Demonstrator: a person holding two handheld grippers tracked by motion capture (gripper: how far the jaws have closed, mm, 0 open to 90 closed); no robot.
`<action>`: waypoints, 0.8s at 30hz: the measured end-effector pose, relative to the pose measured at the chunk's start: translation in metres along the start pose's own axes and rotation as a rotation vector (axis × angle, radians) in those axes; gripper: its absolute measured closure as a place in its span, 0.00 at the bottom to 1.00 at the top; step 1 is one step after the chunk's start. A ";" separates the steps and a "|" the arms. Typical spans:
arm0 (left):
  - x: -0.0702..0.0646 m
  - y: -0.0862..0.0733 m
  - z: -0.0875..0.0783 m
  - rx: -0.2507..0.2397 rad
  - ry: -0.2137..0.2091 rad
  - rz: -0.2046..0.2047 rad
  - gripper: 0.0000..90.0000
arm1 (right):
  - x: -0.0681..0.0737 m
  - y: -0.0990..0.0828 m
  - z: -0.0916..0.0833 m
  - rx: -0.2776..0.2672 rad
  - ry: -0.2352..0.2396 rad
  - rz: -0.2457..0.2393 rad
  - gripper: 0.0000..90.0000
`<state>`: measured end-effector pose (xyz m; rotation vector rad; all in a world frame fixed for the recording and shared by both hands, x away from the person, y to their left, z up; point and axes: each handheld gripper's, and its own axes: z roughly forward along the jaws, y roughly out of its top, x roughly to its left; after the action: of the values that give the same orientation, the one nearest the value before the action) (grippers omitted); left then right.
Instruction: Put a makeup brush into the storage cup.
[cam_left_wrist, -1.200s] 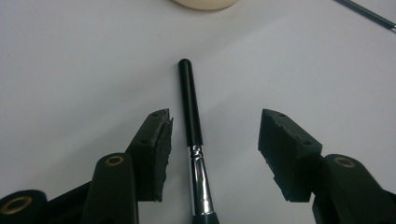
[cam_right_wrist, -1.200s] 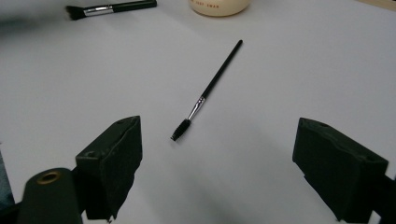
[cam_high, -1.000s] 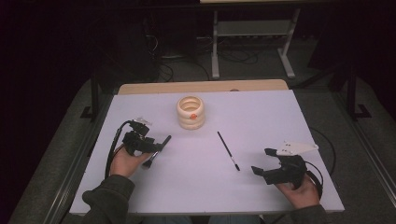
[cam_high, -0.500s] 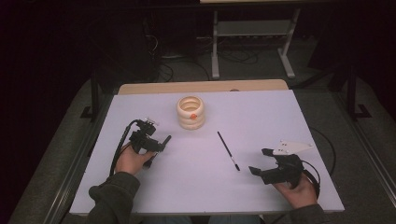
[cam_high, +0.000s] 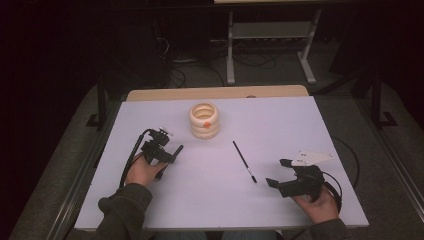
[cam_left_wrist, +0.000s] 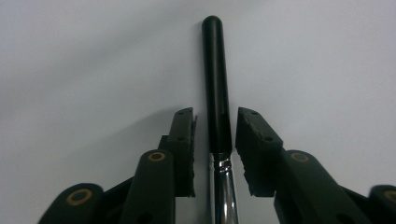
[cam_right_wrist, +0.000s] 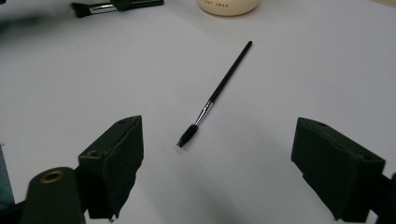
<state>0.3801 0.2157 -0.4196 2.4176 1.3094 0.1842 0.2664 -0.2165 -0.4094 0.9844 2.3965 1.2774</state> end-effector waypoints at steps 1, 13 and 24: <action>0.000 0.000 0.000 0.001 0.005 0.005 0.76 | 0.000 0.000 0.000 0.002 0.000 0.001 0.18; -0.001 0.001 0.001 0.008 0.047 0.013 0.88 | 0.003 0.002 0.003 -0.011 -0.006 -0.023 0.22; 0.006 -0.002 -0.010 0.007 0.020 -0.001 0.88 | 0.005 0.001 0.004 0.007 -0.007 -0.017 0.20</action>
<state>0.3790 0.2247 -0.4120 2.4268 1.3215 0.2045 0.2655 -0.2104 -0.4111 0.9668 2.3998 1.2587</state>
